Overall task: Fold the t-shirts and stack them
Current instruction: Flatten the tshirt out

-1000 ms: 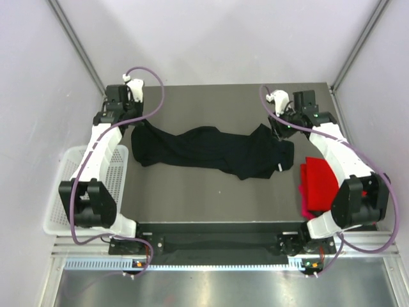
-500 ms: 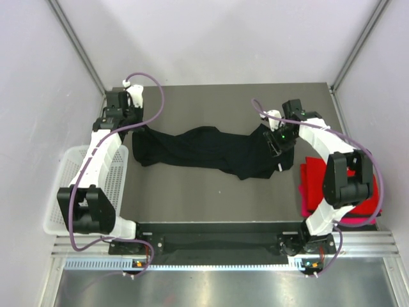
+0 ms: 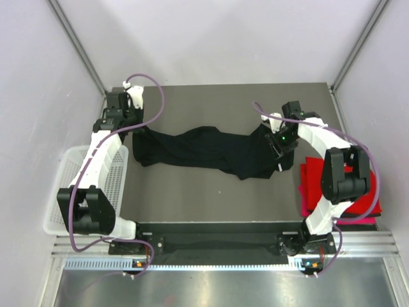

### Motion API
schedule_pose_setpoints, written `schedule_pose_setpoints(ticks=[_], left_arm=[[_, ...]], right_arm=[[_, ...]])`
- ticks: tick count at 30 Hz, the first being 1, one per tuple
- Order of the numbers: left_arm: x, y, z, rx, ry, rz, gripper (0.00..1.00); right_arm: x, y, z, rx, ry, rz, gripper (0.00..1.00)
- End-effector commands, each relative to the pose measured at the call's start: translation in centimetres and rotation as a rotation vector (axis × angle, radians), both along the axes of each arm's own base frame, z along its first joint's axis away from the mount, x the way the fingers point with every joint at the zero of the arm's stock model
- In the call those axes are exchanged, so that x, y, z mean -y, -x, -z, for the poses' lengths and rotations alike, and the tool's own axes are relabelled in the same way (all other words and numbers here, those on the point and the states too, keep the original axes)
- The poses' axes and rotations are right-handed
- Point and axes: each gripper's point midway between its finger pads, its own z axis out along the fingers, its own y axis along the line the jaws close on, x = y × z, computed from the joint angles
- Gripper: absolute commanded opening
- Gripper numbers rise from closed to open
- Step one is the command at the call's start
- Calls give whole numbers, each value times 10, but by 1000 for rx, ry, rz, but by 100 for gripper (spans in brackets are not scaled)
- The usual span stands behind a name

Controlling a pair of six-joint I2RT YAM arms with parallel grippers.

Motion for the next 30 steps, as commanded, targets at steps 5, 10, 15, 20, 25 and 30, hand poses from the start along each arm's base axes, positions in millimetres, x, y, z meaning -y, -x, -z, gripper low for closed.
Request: schedule_pose_setpoints(ticks=[5,10,15,20,25,30], left_arm=[[2,-3,-19,80,13,2,0],[1,-3,-18,81,9,-1,0],[1,-1,-17,81,7,-3,0],[0,-1,-16,82,4,-6,0],[-1,-1,-16,82,0,-9,0],[-4,-1,-21,94,-18,-13,0]], right_arm=[[6,3,6,-28,14,28,42],[6,5,8,-42,14,31,40],[6,7,9,-44,13,32,34],[6,9,9,-53,11,34,17],[7,7,1,-36,8,37,3],[9,3,-31,39,-1,33,0]])
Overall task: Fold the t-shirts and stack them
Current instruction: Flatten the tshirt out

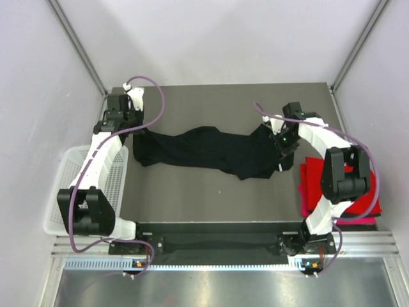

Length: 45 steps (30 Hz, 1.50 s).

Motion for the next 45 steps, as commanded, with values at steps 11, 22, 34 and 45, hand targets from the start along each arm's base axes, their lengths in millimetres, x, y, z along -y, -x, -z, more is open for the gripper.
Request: schedule_pose_setpoints(ticks=[11,22,34,45], left_arm=[[-13,-12,-128,306,-95,-8,0],[-3,13,-258,589,-75,35,0],[2,54,-344,768,-66,61,0],[-3,144,-429,1039,-125,49,0]], right_arm=[[18,-49,-248,687,-104,45,0],[31,-17,-402,1162,-127,104,0],[58,46,-527,1519,-6,146,0],[70,164,-610,1871,9,188,0]])
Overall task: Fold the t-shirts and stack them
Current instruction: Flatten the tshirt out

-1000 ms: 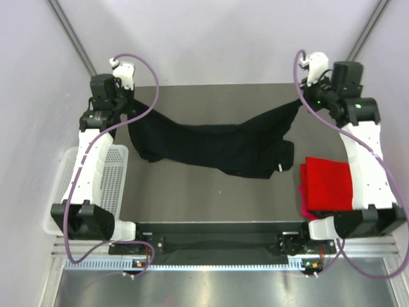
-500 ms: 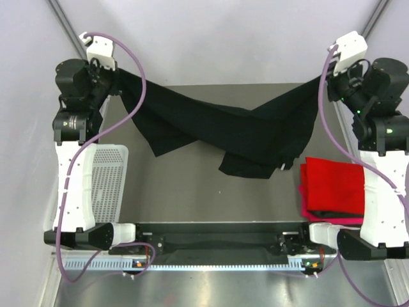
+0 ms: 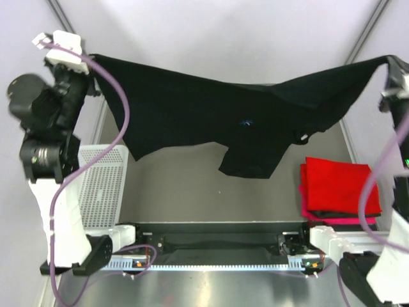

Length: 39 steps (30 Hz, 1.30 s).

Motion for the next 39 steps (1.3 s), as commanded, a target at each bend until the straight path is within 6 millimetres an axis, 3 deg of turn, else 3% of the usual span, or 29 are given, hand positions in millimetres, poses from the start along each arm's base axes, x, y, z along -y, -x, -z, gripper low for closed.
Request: schedule_pose_setpoints(ticks=[1,8,14,18,20,21,23,25,26,27,28,29,30,31,32,34,35,36,37,38,39], left_arm=[[-6,56,-59,212,-28,-29,0],[-13,104,-93,340,-39,-72,0],[-24,142,-115,443,-49,-131,0],[-32,163,-134,513,-51,-184,0],[-37,163,-139,528,-62,-211,0],[-38,154,-138,514,-69,-220,0],[-42,140,-133,483,-81,-246,0],[-42,110,-119,410,-105,-249,0],[-42,99,-110,377,-110,-247,0],[-40,73,-90,307,-125,-235,0],[-39,61,-78,270,-135,-228,0],[-38,49,-66,235,-146,-219,0],[-37,26,-41,167,-160,-209,0],[-36,15,-27,134,-170,-201,0],[-35,4,-13,103,-177,-196,0],[-35,-26,29,13,-204,-186,0],[-33,-37,45,-23,-215,-177,0],[-32,-56,78,-99,-229,-163,0],[-31,-66,93,-127,-232,-152,0],[-28,-83,126,-202,-239,-133,0],[-28,-92,142,-234,-244,-129,0]], right_arm=[[13,51,-49,210,6,65,0],[22,138,-89,434,7,112,0],[25,195,-109,569,-10,116,0],[27,222,-122,648,-10,127,0],[28,224,-128,669,-4,142,0],[30,224,-132,683,-2,151,0],[31,204,-134,661,13,172,0],[33,180,-131,622,19,189,0],[33,151,-122,564,31,196,0],[32,139,-119,552,42,196,0],[32,123,-112,525,53,199,0],[31,91,-98,475,70,204,0],[31,74,-88,441,83,209,0],[32,57,-78,408,99,218,0],[31,25,-55,341,115,217,0],[30,-15,-26,252,152,223,0],[30,-42,1,185,167,222,0],[29,-58,16,146,177,219,0],[29,-82,36,87,203,222,0],[28,-114,70,4,216,214,0],[28,-120,81,-18,219,209,0]])
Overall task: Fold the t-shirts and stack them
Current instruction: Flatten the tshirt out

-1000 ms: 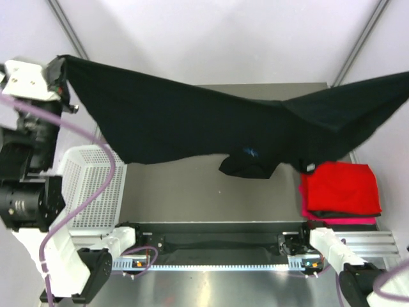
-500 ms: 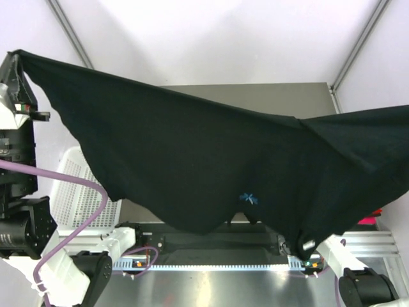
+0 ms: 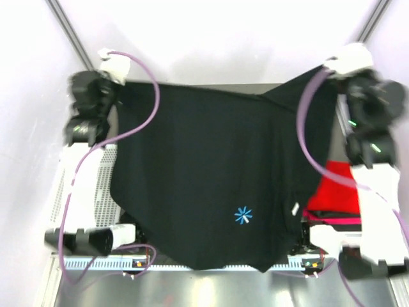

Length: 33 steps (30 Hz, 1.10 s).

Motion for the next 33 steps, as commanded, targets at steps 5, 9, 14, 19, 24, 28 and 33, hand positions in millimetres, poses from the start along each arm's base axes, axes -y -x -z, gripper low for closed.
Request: schedule_pose_setpoints(ticks=[5,9,14,19,24,28,33], left_arm=[[2,-80,123,-198,-26,10,0],[3,-122,174,-280,-6,6,0],[1,-171,226,-347,4,-15,0],[-9,-212,245,-342,-9,-77,0],[-18,-248,251,-312,-34,-120,0],[-24,-260,234,-250,-24,-161,0],[-24,-262,216,-177,-25,-166,0]], right_arm=[[12,-122,142,-298,87,85,0],[17,-178,202,-417,87,121,0],[14,-245,244,-491,50,157,0],[15,-302,272,-515,67,210,0],[29,-336,263,-445,33,323,0],[24,-352,243,-401,-38,307,0],[15,-353,242,-405,-37,290,0]])
